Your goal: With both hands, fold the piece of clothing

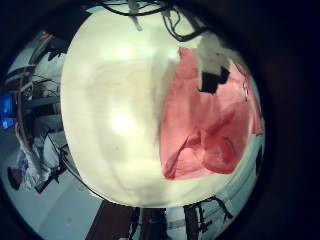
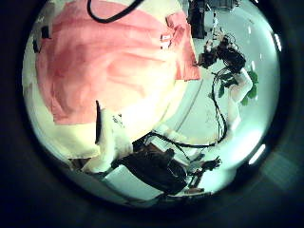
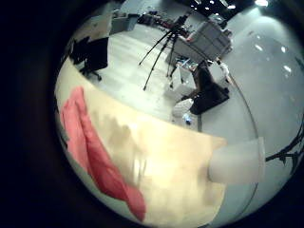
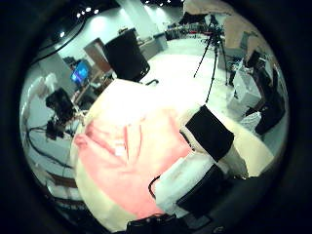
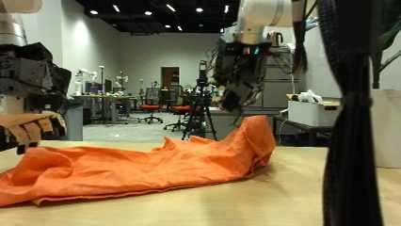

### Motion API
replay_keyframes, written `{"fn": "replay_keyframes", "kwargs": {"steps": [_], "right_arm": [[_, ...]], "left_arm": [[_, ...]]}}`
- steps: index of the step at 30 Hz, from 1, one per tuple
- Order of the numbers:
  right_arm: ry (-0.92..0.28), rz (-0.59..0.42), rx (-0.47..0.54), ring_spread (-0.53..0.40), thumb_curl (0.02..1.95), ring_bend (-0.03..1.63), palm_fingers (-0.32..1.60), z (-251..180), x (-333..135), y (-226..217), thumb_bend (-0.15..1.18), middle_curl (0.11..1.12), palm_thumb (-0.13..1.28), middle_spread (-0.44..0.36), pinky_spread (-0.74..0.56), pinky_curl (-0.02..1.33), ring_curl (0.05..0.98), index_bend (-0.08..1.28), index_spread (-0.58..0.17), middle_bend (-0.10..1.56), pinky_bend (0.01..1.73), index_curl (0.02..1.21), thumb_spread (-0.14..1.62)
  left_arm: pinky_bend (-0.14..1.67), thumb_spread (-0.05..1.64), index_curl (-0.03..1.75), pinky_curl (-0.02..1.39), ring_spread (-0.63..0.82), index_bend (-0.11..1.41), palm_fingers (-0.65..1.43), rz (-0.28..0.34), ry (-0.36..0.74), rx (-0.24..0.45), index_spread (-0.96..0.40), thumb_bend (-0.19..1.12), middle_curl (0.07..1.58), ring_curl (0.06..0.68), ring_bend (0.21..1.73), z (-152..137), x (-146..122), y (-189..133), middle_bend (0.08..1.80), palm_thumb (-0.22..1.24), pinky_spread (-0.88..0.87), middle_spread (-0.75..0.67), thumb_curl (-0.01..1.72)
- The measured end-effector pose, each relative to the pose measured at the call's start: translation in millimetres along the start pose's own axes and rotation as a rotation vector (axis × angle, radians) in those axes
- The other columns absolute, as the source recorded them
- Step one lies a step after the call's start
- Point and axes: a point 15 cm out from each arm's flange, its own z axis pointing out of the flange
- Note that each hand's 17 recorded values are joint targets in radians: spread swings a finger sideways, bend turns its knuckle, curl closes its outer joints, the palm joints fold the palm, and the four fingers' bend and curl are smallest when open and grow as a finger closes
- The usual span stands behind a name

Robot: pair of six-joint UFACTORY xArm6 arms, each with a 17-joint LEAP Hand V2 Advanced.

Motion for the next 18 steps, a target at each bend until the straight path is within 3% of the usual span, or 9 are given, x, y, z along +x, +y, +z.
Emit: {"fn": "replay_keyframes", "kwargs": {"steps": [4, 9, 14, 18], "right_arm": [[0.022, 0.029, -0.063, -0.214, 0.31, 0.87, 0.26, -42.6, 37.6, 12.6, -0.03, 0.62, 0.57, -0.089, 0.02, 0.77, 0.555, 0.39, -0.452, 0.66, 0.56, 0.59, 1.42], [0.021, 0.024, -0.153, -0.172, 0.27, 0.78, 0.26, -79.7, 54.1, 34.1, -0.02, 0.58, 0.49, -0.072, 0.2, 0.69, 0.498, 0.43, -0.449, 0.63, 0.42, 0.57, 1.4], [-0.027, -0.012, -0.354, -0.116, 0.24, 0.65, 0.15, -94.1, 53.4, 87.9, -0.03, 0.54, 0.42, -0.052, 0.28, 0.62, 0.444, 0.38, -0.402, 0.59, 0.33, 0.53, 1.36], [-0.078, -0.05, -0.496, -0.065, 0.24, 0.56, 0.13, -97.4, 52.1, 127.3, -0.02, 0.49, 0.39, -0.033, 0.3, 0.56, 0.391, 0.31, -0.371, 0.53, 0.29, 0.48, 1.3]], "left_arm": [[0.48, 1.42, 0.4, 0.42, 0.46, 0.12, -0.2, 0.025, -0.013, 0.028, 0.12, 0.02, 0.3, 0.3, 0.53, -15.9, 11.1, 14.2, 0.15, 0.42, 0.42, 0.46, 0.5], [0.44, 1.4, 0.33, 0.38, 0.53, 0.12, -0.16, 0.069, -0.046, 0.089, 0.11, -0.01, 0.25, 0.268, 0.46, -27.5, 30.1, 27.5, 0.14, 0.39, 0.52, 0.49, 0.44], [0.42, 1.39, 0.29, 0.36, 0.56, 0.13, -0.13, 0.13, -0.057, 0.044, 0.1, -0.01, 0.23, 0.257, 0.43, -7.1, 62.7, 57.7, 0.15, 0.39, 0.55, 0.48, 0.4], [0.41, 1.38, 0.27, 0.34, 0.56, 0.13, -0.11, 0.162, -0.07, 0.006, 0.09, -0.01, 0.22, 0.251, 0.41, 15.1, 73.9, 74.2, 0.16, 0.39, 0.55, 0.46, 0.37]]}}
